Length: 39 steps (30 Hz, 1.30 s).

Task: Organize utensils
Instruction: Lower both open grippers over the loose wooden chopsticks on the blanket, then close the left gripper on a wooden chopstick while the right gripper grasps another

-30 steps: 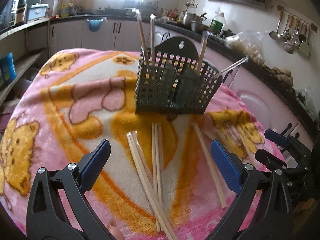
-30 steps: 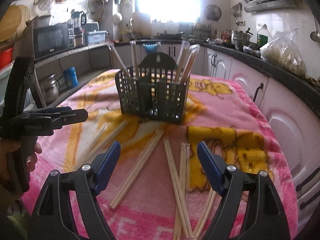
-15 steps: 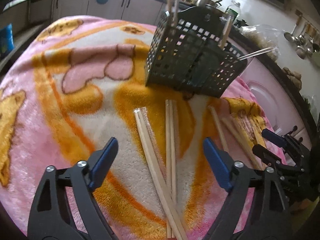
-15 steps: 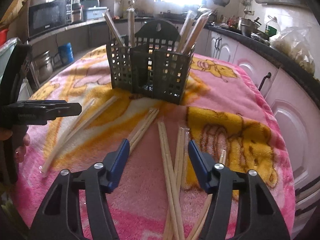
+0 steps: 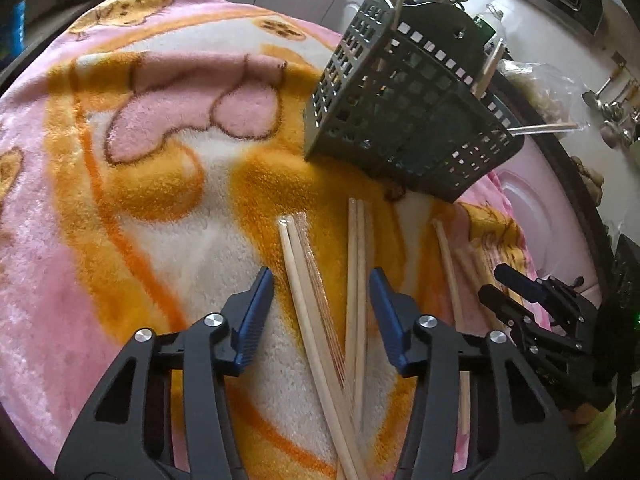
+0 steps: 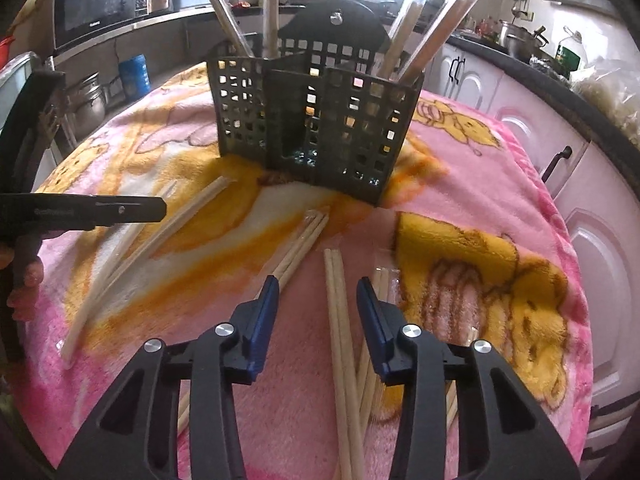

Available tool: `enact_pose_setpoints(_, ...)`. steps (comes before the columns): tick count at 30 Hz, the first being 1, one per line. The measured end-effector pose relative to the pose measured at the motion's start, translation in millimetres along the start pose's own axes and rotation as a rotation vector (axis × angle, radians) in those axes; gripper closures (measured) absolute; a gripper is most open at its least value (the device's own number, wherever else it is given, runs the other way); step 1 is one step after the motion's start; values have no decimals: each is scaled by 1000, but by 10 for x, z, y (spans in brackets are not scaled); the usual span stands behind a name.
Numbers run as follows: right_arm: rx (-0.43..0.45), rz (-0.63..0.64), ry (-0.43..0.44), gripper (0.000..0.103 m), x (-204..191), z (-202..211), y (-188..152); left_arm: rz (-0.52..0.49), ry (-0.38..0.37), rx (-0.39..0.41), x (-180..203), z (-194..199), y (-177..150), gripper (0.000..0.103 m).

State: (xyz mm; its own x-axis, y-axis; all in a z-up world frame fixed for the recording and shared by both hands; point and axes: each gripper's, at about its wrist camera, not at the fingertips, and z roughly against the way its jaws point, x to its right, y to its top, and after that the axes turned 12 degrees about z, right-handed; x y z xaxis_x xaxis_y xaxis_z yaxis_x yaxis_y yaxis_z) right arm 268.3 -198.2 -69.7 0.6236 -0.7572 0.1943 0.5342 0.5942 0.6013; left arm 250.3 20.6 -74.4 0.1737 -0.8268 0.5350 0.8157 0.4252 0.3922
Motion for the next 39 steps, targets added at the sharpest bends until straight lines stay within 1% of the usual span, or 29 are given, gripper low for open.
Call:
enact_pose_setpoints(1, -7, 0, 2, 68, 13, -28, 13, 4, -1, -3, -3, -13, 20, 66)
enact_pose_setpoints(4, -25, 11, 4, 69, 21, -98, 48, 12, -2, -11, -28, -31, 65, 68)
enact_pose_setpoints(9, -67, 22, 24, 71, 35, -225, 116, 17, -7, -25, -50, -56, 127, 68)
enact_pose_setpoints(11, -83, 24, 26, 74, 38, -273, 143, 19, -8, -35, -59, -78, 157, 69)
enact_pose_setpoints(14, -114, 35, 41, 75, 35, -355, 200, 31, -8, -54, -87, -115, 215, 75)
enact_pose_setpoints(19, -156, 21, 66, 82, 51, -481, 238, 29, 6, -76, -110, -156, 289, 87)
enact_pose_setpoints(20, -159, 21, 66, 83, 47, -484, 239, 25, 12, -77, -110, -162, 294, 89)
enact_pose_setpoints(22, -156, 18, 68, 91, 34, -475, 242, 18, 13, -77, -123, -168, 297, 94)
enact_pose_setpoints(26, -132, -2, 78, 92, 27, -388, 204, 38, -4, -77, -185, -146, 300, 98)
enact_pose_setpoints(28, -105, -14, 83, 92, 26, -304, 182, 36, -9, -63, -178, -98, 276, 100)
enact_pose_setpoints(31, -48, -38, 85, 92, 53, -130, 140, 0, -24, -26, -98, 16, 216, 101)
enact_pose_setpoints(39, 105, -119, 72, 92, 96, 346, 61, -124, -50, 96, 295, 377, 51, 102)
